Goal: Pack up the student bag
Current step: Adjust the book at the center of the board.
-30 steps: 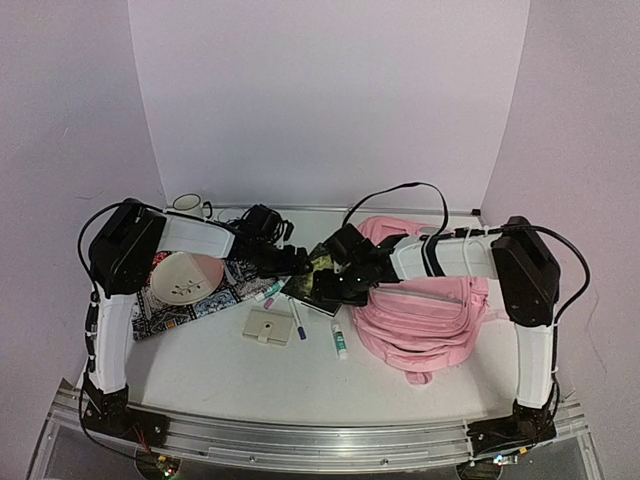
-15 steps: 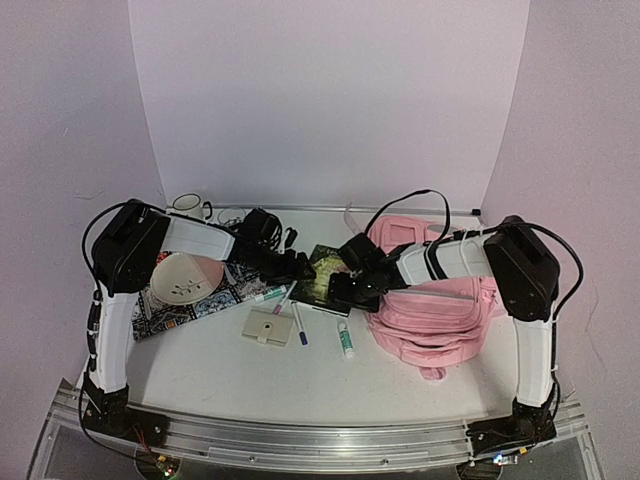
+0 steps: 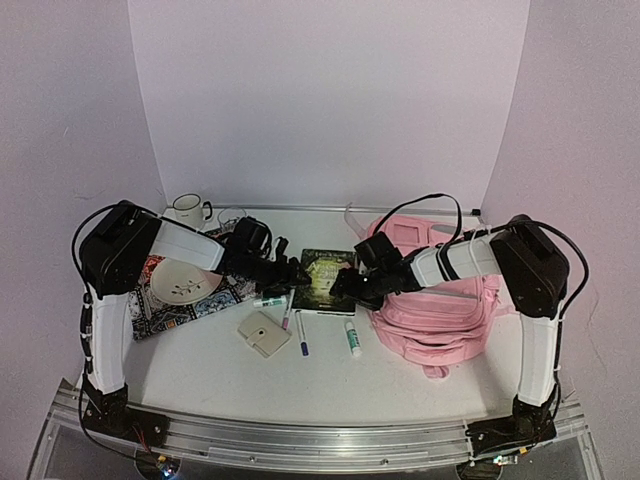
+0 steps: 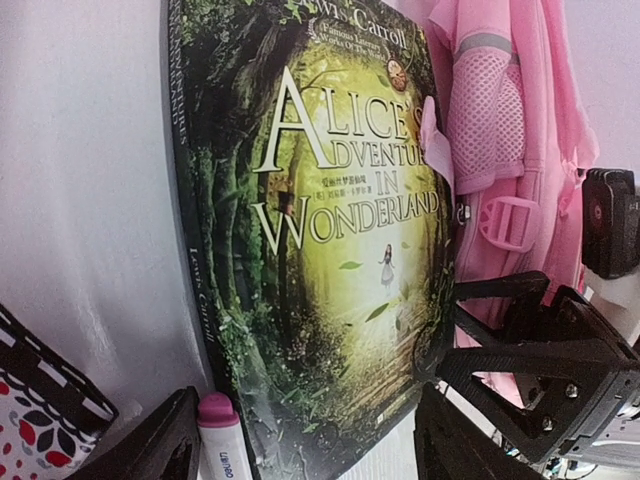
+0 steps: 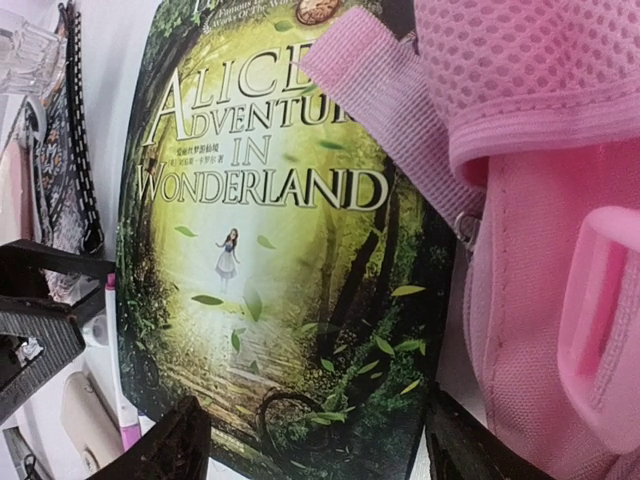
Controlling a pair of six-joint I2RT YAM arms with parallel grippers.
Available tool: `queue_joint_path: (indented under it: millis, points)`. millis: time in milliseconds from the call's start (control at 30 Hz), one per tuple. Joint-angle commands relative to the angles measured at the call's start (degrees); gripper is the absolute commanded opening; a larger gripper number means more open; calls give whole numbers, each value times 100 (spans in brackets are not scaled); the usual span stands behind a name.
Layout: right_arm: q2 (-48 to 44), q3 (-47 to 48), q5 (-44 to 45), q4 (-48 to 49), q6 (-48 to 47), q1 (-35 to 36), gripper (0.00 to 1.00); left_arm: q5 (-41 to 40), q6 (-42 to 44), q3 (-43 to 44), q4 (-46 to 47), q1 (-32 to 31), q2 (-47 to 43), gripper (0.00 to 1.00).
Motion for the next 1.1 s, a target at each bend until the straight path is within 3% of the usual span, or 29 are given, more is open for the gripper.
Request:
queue_joint_path:
  millis: [0,467,700,1067]
  points:
    - [-313,-240,-772,337,114,21,71,404,-327,-299,207,-253,-425,73]
    - [-700,-365,111,-710,-458,-39,71,-558,-534,-1490,125,-606,-1484,74]
    - [-514,-29,917,-1375,-847,-37,73,-1023,-451,-1109,-123,-549,-1474,76]
    - [105,628,825,-1480,-1017,-60,73,-833,-545,-283,-123,-516,-495,75]
